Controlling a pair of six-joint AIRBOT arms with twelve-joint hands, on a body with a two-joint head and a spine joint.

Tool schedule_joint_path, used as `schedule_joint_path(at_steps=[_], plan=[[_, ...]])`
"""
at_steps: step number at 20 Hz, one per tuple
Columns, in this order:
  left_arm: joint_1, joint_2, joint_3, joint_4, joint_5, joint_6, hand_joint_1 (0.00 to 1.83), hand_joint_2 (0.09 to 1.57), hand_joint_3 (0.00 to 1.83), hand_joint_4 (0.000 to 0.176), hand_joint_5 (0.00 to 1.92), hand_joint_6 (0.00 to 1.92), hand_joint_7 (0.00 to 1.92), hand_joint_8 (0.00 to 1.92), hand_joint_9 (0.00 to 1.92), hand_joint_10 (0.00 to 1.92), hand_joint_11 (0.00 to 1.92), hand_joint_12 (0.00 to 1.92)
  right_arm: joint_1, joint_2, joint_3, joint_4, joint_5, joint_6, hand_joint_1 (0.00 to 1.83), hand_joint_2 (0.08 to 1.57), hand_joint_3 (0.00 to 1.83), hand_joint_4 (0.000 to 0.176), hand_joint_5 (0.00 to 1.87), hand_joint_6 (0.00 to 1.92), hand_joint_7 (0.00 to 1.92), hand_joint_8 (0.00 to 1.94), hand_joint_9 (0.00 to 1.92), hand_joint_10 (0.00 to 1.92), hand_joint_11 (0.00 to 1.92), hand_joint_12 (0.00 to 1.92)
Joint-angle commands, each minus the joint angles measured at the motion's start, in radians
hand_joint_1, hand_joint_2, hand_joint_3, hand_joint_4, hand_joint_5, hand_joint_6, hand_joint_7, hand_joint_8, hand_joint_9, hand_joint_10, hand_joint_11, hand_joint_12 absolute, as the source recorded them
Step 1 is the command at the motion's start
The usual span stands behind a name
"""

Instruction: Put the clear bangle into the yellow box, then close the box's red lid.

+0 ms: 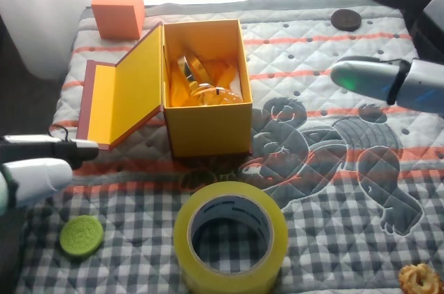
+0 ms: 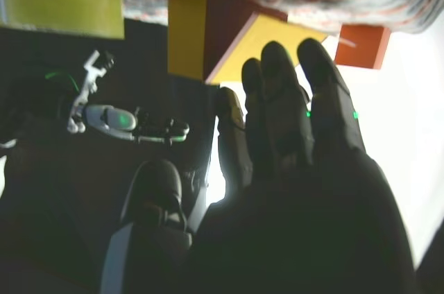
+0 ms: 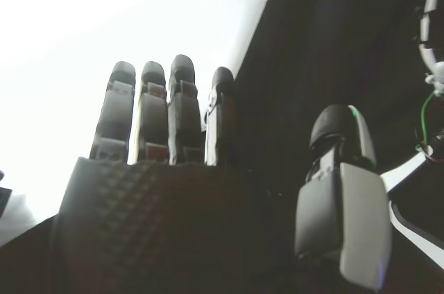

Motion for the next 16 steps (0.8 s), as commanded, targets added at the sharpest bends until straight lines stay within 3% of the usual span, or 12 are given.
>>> schedule_joint_path(at_steps=[1, 2, 4, 6, 8, 11, 12, 14, 16], plan=[[-0.028, -0.011, 0.012, 0.007, -0.026, 0.014, 0.0, 1.33, 0.0, 0.013, 0.43, 0.01, 0.46, 0.01, 0.43, 0.0, 0.06, 0.65, 0.008, 0.004, 0.002, 0.003, 0.126, 0.004, 0.26, 1.06, 0.0, 0.173, 0.3, 0.01, 0.3, 0.01, 0.14, 0.02, 0.0, 0.0], [-0.082, -0.035, 0.024, 0.023, 0.051, 0.076, 0.0, 1.35, 0.0, 0.0, 0.4, 0.0, 0.42, 0.01, 0.39, 0.0, 0.09, 0.54, 0.002, 0.01, -0.002, 0.006, 0.125, 0.004, 0.26, 1.06, 0.0, 0.175, 0.3, 0.01, 0.31, 0.01, 0.15, 0.02, 0.0, 0.0], [-0.144, -0.052, 0.014, 0.028, 0.134, 0.208, 0.0, 1.34, 0.0, 0.0, 0.29, 0.0, 0.28, 0.0, 0.23, 0.0, 0.02, 0.39, -0.009, 0.018, -0.008, 0.01, 0.125, 0.004, 0.28, 1.07, 0.0, 0.17, 0.32, 0.01, 0.33, 0.01, 0.17, 0.02, 0.0, 0.0], [-0.156, -0.059, 0.002, 0.022, 0.157, 0.279, 0.0, 1.39, 0.01, 0.0, 0.21, 0.0, 0.2, 0.0, 0.15, 0.0, 0.0, 0.21, -0.017, 0.019, -0.009, 0.017, 0.125, 0.004, 0.28, 1.07, 0.0, 0.162, 0.32, 0.01, 0.33, 0.01, 0.17, 0.02, 0.0, 0.0], [-0.156, -0.064, 0.002, 0.013, 0.159, 0.279, 0.0, 1.47, 0.04, 0.0, 0.19, 0.0, 0.17, 0.0, 0.12, 0.0, 0.0, 0.2, -0.02, 0.02, -0.01, 0.021, 0.126, 0.004, 0.28, 1.06, 0.0, 0.151, 0.32, 0.01, 0.34, 0.01, 0.18, 0.02, 0.0, 0.0], [-0.156, -0.073, 0.004, -0.001, 0.154, 0.295, 0.0, 1.54, 0.02, 0.0, 0.15, 0.0, 0.11, 0.0, 0.06, 0.0, 0.0, 0.14, -0.03, 0.021, -0.012, 0.031, 0.126, 0.004, 0.29, 1.07, 0.0, 0.167, 0.35, 0.01, 0.34, 0.01, 0.17, 0.01, 0.0, 0.0], [-0.157, -0.077, 0.003, -0.013, 0.145, 0.312, 0.0, 1.53, 0.01, 0.0, 0.06, 0.0, 0.03, 0.0, 0.01, 0.0, 0.0, 0.03, -0.031, 0.019, -0.012, 0.032, 0.126, 0.004, 0.27, 1.08, 0.01, 0.155, 0.35, 0.01, 0.34, 0.0, 0.16, 0.0, 0.0, 0.0], [-0.157, -0.086, 0.006, -0.031, 0.128, 0.319, 0.0, 1.52, 0.0, 0.0, 0.05, 0.01, 0.01, 0.0, 0.0, 0.0, 0.0, 0.0, -0.033, 0.018, -0.013, 0.033, 0.126, 0.007, 0.26, 1.1, 0.01, 0.141, 0.35, 0.01, 0.35, 0.01, 0.16, 0.0, 0.0, 0.0], [-0.157, -0.09, 0.005, -0.064, 0.082, 0.319, 0.0, 1.5, 0.0, 0.0, 0.04, 0.0, 0.0, 0.0, 0.0, 0.0, 0.0, 0.0, -0.037, 0.017, -0.013, 0.034, 0.126, 0.011, 0.25, 1.11, 0.01, 0.14, 0.35, 0.01, 0.38, 0.01, 0.17, 0.0, 0.0, 0.0]])
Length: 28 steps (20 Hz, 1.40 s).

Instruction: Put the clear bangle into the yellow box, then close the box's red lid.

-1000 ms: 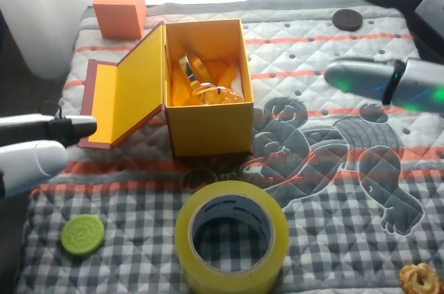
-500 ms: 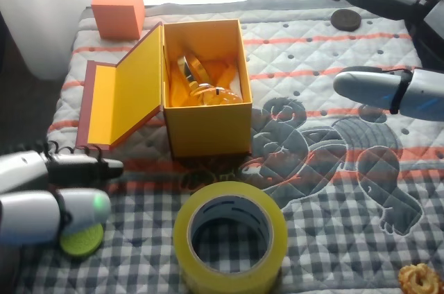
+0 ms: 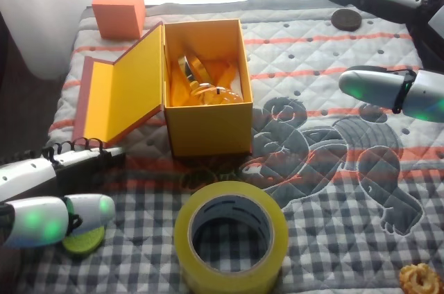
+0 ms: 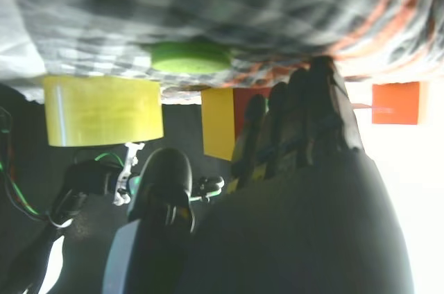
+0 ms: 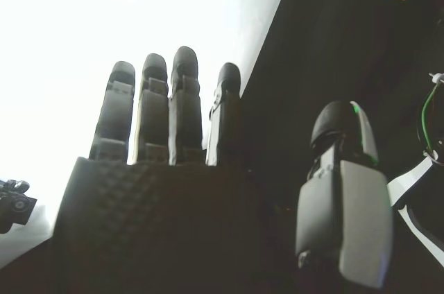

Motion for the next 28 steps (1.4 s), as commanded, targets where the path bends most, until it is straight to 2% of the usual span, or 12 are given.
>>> schedule_joint_path(at_steps=[1, 3, 5, 8, 13, 16, 19, 20, 23, 24, 27, 28], plan=[[-0.007, 0.001, 0.0, -0.016, -0.155, 0.001, 0.0, 1.5, 0.0, 0.0, 0.04, 0.0, 0.0, 0.0, 0.0, 0.0, 0.0, 0.0, 0.003, 0.002, -0.001, 0.008, 0.124, 0.011, 0.23, 1.12, 0.01, 0.137, 0.35, 0.0, 0.38, 0.01, 0.17, 0.0, 0.0, 0.0], [-0.006, 0.001, -0.005, -0.051, -0.217, 0.001, 0.0, 1.5, 0.0, 0.0, 0.04, 0.0, 0.0, 0.0, 0.0, 0.0, 0.0, 0.0, -0.004, 0.002, -0.002, 0.013, 0.125, 0.013, 0.24, 1.1, 0.0, 0.13, 0.33, 0.0, 0.4, 0.01, 0.18, 0.01, 0.0, 0.0], [-0.004, 0.0, -0.013, -0.084, -0.287, 0.001, 0.0, 1.5, 0.0, 0.0, 0.01, 0.0, 0.0, 0.0, 0.0, 0.0, 0.0, 0.0, -0.009, 0.002, -0.003, 0.019, 0.125, 0.016, 0.26, 1.1, 0.0, 0.112, 0.32, 0.0, 0.41, 0.01, 0.19, 0.01, 0.0, 0.0], [0.005, 0.001, -0.026, -0.126, -0.398, 0.001, 0.0, 1.47, 0.0, 0.0, 0.0, 0.0, 0.0, 0.0, 0.0, 0.0, 0.0, 0.0, -0.019, 0.003, -0.005, 0.024, 0.125, 0.019, 0.24, 1.13, 0.01, 0.074, 0.3, 0.0, 0.4, 0.0, 0.19, 0.0, 0.0, 0.0], [-0.056, -0.03, 0.013, -0.15, -0.477, 0.0, 0.0, 1.45, 0.0, 0.0, 0.0, 0.0, 0.0, 0.0, 0.0, 0.0, 0.0, 0.0, -0.023, 0.001, -0.004, 0.034, 0.124, 0.019, 0.2, 1.21, 0.02, 0.066, 0.28, 0.0, 0.4, 0.0, 0.21, 0.01, 0.0, 0.0], [-0.151, -0.065, 0.048, -0.098, -0.419, 0.0, 0.0, 1.45, 0.0, 0.0, 0.0, 0.0, 0.0, 0.0, 0.0, 0.0, 0.0, 0.0, -0.028, 0.003, -0.003, 0.041, 0.125, 0.019, 0.17, 1.23, 0.02, 0.064, 0.28, 0.0, 0.42, 0.01, 0.2, 0.0, 0.0, 0.0], [-0.266, -0.122, 0.087, 0.001, -0.304, 0.0, 0.0, 1.42, 0.0, 0.0, 0.0, 0.0, 0.0, 0.0, 0.0, 0.0, 0.0, 0.0, -0.042, 0.008, -0.004, 0.052, 0.125, 0.019, 0.15, 1.23, 0.01, 0.072, 0.27, 0.0, 0.39, 0.0, 0.18, 0.0, 0.0, 0.0], [-0.313, -0.146, 0.1, 0.058, -0.239, -0.005, 0.0, 1.42, 0.0, 0.0, 0.0, 0.0, 0.0, 0.0, 0.0, 0.0, 0.0, 0.0, -0.044, 0.009, -0.004, 0.056, 0.125, 0.021, 0.15, 1.23, 0.0, 0.067, 0.26, 0.0, 0.39, 0.0, 0.17, 0.0, 0.0, 0.0], [-0.341, -0.194, 0.126, 0.19, -0.121, -0.11, 0.0, 1.39, 0.0, 0.0, 0.0, 0.0, 0.0, 0.0, 0.0, 0.0, 0.0, 0.0, -0.047, 0.009, -0.004, 0.06, 0.126, 0.023, 0.17, 1.23, 0.0, 0.063, 0.26, 0.0, 0.4, 0.0, 0.16, 0.0, 0.0, 0.0], [-0.341, -0.213, 0.133, 0.229, -0.08, -0.143, 0.0, 1.39, 0.0, 0.0, 0.0, 0.0, 0.0, 0.0, 0.0, 0.0, 0.0, 0.0, -0.049, 0.009, -0.004, 0.06, 0.126, 0.024, 0.18, 1.24, 0.01, 0.054, 0.27, 0.0, 0.41, 0.01, 0.16, 0.0, 0.0, 0.0], [-0.333, -0.226, 0.132, 0.282, -0.01, -0.163, 0.0, 1.37, 0.0, 0.0, 0.0, 0.0, 0.0, 0.0, 0.0, 0.0, 0.0, 0.0, -0.058, 0.016, -0.007, 0.063, 0.127, 0.029, 0.14, 1.24, 0.0, 0.035, 0.26, 0.0, 0.4, 0.0, 0.17, 0.0, 0.0, 0.0], [-0.335, -0.225, 0.131, 0.302, 0.008, -0.166, 0.0, 1.38, 0.0, 0.0, 0.0, 0.0, 0.0, 0.0, 0.0, 0.0, 0.0, 0.0, -0.061, 0.017, -0.007, 0.066, 0.13, 0.03, 0.13, 1.24, 0.0, 0.043, 0.26, 0.0, 0.4, 0.0, 0.18, 0.01, 0.01, 0.0]])
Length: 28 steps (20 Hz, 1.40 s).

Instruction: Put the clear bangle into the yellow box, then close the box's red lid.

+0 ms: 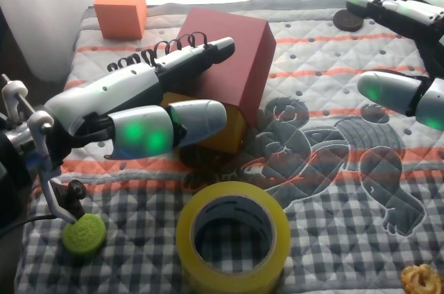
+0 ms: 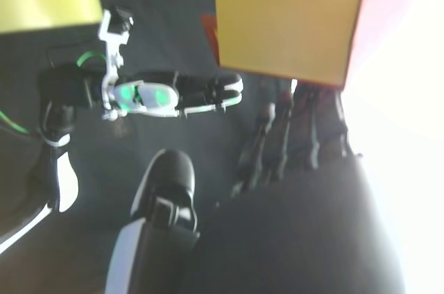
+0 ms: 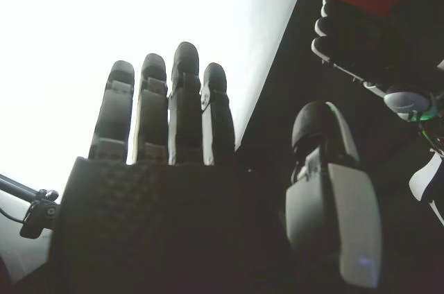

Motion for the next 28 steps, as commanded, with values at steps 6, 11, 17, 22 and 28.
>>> schedule_joint_path(at_steps=[6, 11, 17, 22, 28], plan=[[-0.001, 0.03, -0.001, -0.103, -0.169, -0.026, 0.0, 1.38, 0.0, 0.0, 0.0, 0.0, 0.0, 0.0, 0.0, 0.0, 0.0, 0.0, 0.006, 0.037, -0.018, -0.02, 0.151, 0.007, 0.13, 1.26, 0.0, 0.044, 0.27, 0.0, 0.43, 0.01, 0.22, 0.02, 0.04, 0.02], [0.015, 0.151, -0.011, -0.212, -0.502, -0.121, 0.0, 1.32, 0.0, 0.0, 0.05, 0.02, 0.01, 0.0, 0.0, 0.0, 0.0, 0.0, -0.042, 0.123, -0.062, -0.036, 0.229, -0.005, 0.18, 1.24, 0.0, 0.058, 0.23, 0.0, 0.44, 0.01, 0.26, 0.01, 0.02, 0.01], [0.23, 0.217, -0.011, -0.33, -0.884, -0.462, 0.0, 1.38, 0.0, 0.0, 0.01, 0.0, 0.0, 0.0, 0.0, 0.0, 0.0, 0.0, -0.148, 0.223, -0.142, -0.031, 0.379, -0.029, 0.38, 1.23, 0.0, 0.001, 0.21, 0.0, 0.31, 0.0, 0.27, 0.0, 0.09, 0.04], [0.307, 0.211, -0.003, -0.342, -1.029, -0.61, 0.08, 1.25, 0.0, 0.022, 0.0, 0.0, 0.0, 0.0, 0.0, 0.0, 0.0, 0.0, -0.201, 0.223, -0.175, -0.049, 0.516, -0.066, 0.5, 1.19, 0.01, 0.019, 0.19, 0.0, 0.24, 0.0, 0.26, 0.0, 0.21, 0.07], [0.314, 0.173, 0.027, -0.342, -1.029, -0.736, 0.22, 1.19, 0.0, 0.031, 0.14, 0.0, 0.22, 0.01, 0.19, 0.01, 0.11, 0.1, -0.243, 0.211, -0.178, -0.016, 0.561, -0.058, 0.56, 1.15, 0.01, 0.0, 0.16, 0.0, 0.25, 0.01, 0.25, 0.01, 0.2, 0.06]])
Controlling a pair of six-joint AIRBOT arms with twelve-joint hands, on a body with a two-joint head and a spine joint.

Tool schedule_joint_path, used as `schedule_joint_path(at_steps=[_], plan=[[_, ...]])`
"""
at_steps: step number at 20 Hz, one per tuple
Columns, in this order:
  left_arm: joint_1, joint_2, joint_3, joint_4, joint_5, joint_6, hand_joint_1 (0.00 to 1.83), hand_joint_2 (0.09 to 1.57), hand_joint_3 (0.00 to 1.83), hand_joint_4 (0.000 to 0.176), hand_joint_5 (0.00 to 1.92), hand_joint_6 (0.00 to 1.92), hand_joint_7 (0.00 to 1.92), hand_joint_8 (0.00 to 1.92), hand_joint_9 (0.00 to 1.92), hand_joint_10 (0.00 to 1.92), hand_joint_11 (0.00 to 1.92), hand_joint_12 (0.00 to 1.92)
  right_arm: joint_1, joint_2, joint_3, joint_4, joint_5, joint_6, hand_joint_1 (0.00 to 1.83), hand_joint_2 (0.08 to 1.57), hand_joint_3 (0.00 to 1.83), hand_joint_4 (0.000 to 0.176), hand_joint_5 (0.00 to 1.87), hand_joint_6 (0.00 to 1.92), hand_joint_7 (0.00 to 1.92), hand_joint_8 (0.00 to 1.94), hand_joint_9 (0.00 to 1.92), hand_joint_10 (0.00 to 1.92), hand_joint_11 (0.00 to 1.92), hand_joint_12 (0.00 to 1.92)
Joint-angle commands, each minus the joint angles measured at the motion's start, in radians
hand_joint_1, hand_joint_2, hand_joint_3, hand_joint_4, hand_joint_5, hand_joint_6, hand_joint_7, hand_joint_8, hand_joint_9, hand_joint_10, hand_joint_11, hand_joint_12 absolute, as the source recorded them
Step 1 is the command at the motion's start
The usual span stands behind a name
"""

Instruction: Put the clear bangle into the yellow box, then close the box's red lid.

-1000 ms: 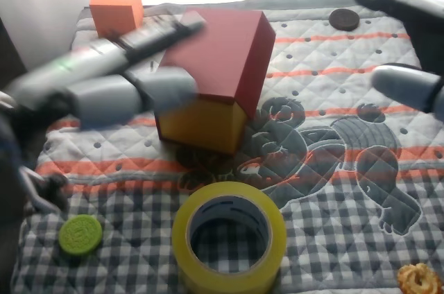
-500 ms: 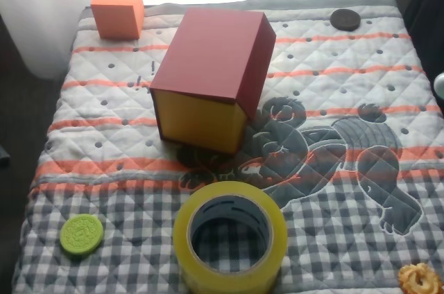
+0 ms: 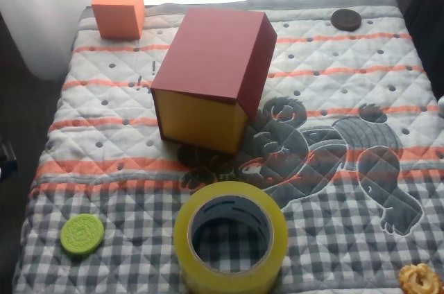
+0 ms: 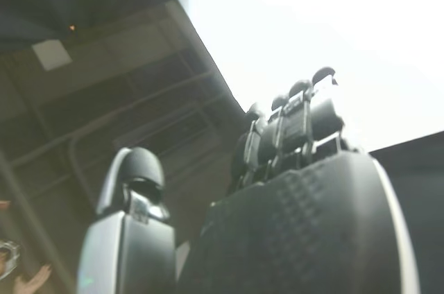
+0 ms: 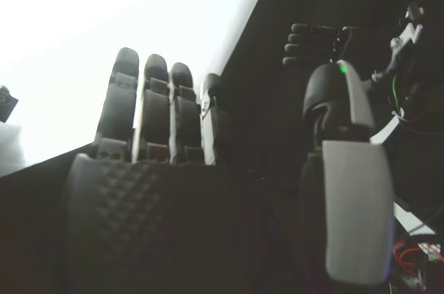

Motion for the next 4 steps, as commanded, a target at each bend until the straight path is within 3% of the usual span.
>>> schedule_joint_path(at_steps=[1, 2, 3, 4], plan=[[-0.008, -0.007, 0.018, -0.036, -0.122, -0.05, 0.09, 1.26, 0.0, 0.0, 0.14, 0.0, 0.29, 0.02, 0.25, 0.0, 0.02, 0.33, 0.002, 0.013, -0.005, 0.018, 0.161, 0.005, 0.61, 1.14, 0.0, 0.0, 0.14, 0.0, 0.19, 0.0, 0.17, 0.0, 0.09, 0.01], [-0.013, -0.019, 0.036, -0.046, -0.123, -0.095, 0.06, 1.32, 0.0, 0.0, 0.14, 0.0, 0.32, 0.01, 0.28, 0.0, 0.0, 0.46, 0.012, 0.018, -0.014, 0.006, 0.161, 0.003, 0.66, 1.18, 0.02, 0.0, 0.15, 0.0, 0.13, 0.0, 0.09, 0.0, 0.02, 0.0], [-0.025, -0.021, 0.04, -0.044, -0.123, -0.106, 0.08, 1.32, 0.0, 0.0, 0.05, 0.0, 0.21, 0.01, 0.17, 0.0, 0.0, 0.27, 0.024, 0.019, -0.018, -0.028, 0.161, -0.005, 1.07, 1.14, 0.0, 0.0, 0.34, 0.06, 0.21, 0.03, 0.19, 0.04, 0.0, 0.0], [-0.049, -0.021, 0.04, -0.024, -0.123, -0.101, 0.4, 1.28, 0.0, 0.0, 0.18, 0.02, 0.14, 0.0, 0.07, 0.0, 0.0, 0.05, 0.043, 0.023, -0.027, -0.056, 0.161, -0.021, 0.93, 1.13, 0.0, 0.017, 0.3, 0.02, 0.29, 0.02, 0.28, 0.03, 0.09, 0.04]])
